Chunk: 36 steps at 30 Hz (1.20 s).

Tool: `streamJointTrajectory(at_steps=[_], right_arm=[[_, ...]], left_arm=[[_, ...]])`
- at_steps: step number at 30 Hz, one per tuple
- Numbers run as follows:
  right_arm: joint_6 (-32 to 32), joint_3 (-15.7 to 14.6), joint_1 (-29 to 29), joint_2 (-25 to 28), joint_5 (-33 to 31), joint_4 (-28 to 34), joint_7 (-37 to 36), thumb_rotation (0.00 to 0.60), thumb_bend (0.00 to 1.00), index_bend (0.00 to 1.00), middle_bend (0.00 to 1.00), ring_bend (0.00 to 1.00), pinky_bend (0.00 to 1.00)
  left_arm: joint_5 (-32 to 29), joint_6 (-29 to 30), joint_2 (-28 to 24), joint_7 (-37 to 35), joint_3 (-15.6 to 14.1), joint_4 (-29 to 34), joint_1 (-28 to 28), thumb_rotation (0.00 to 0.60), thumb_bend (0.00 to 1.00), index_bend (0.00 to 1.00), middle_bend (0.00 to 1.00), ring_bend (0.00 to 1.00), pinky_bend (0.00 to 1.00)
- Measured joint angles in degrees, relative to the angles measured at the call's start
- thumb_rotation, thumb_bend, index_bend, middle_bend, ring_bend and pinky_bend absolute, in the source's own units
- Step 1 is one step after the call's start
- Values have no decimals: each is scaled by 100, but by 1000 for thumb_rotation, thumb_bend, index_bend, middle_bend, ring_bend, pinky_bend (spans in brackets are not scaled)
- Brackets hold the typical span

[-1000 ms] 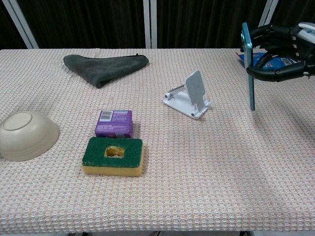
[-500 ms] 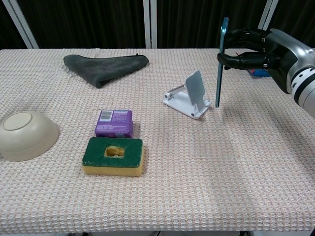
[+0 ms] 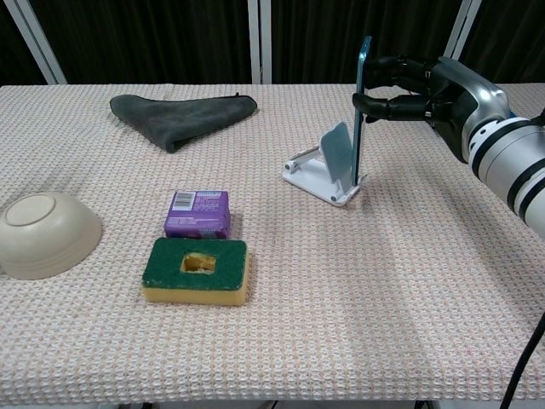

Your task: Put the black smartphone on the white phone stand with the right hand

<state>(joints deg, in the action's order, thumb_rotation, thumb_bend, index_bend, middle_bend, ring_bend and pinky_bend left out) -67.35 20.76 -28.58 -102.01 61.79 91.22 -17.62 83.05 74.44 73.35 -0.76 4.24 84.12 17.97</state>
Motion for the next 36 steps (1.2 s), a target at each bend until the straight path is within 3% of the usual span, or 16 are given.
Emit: streamJointTrajectory(at_steps=[24, 36], right_arm=[[310, 86, -202, -490, 201, -1079, -310, 600, 568, 606, 472, 418, 54], [194, 82, -160, -630, 346, -1006, -480, 600, 567, 604, 472, 418, 54]], left_arm=[[-29, 1, -50, -87, -25, -73, -48, 600, 22, 126, 117, 103, 254], [-25, -11, -59, -135, -28, -111, -54, 600, 21, 126, 117, 102, 254]])
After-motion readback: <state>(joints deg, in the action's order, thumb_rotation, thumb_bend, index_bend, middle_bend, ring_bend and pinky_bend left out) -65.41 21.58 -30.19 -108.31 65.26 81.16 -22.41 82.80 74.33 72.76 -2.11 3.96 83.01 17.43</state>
